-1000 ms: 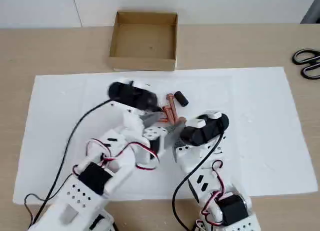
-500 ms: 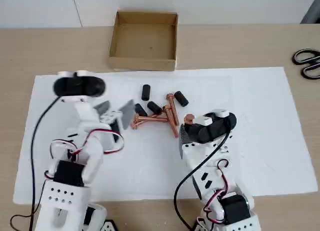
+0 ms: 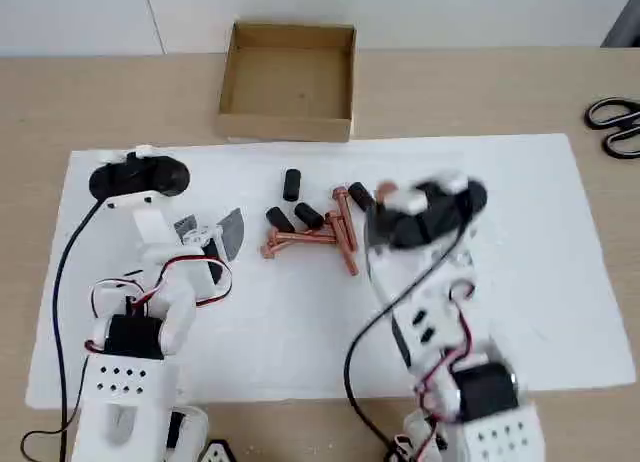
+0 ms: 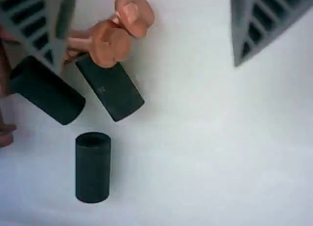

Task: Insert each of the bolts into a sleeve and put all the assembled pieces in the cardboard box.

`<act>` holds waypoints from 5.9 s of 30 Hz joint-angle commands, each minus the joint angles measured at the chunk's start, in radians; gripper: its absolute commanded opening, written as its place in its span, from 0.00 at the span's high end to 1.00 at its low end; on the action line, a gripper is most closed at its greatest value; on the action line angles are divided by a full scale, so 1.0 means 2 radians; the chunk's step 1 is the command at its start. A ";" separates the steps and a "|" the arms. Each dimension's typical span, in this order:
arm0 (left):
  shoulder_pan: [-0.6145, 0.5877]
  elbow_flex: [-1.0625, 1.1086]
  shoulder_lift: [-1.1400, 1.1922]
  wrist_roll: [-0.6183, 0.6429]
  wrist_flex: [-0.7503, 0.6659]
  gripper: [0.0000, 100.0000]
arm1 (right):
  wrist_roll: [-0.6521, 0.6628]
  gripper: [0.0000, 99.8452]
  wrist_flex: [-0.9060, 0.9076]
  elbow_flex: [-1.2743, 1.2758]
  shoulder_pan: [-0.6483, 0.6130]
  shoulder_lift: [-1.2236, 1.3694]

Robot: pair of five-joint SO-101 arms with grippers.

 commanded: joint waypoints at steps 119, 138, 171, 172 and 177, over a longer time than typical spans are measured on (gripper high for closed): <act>-0.005 0.215 -0.002 0.216 -0.334 0.78 | 0.115 0.82 0.452 -0.934 0.020 1.037; -0.005 0.215 -0.002 0.216 -0.334 0.78 | 0.114 0.83 0.418 -0.934 0.040 1.085; -0.002 0.216 -0.002 0.188 -0.316 0.78 | 0.068 1.00 0.504 -0.733 0.091 0.804; -0.002 0.216 -0.002 0.188 -0.316 0.78 | 0.068 1.00 0.500 -0.717 0.090 0.804; -0.002 0.216 -0.002 0.188 -0.316 0.78 | 0.067 0.99 0.474 -0.680 0.092 0.817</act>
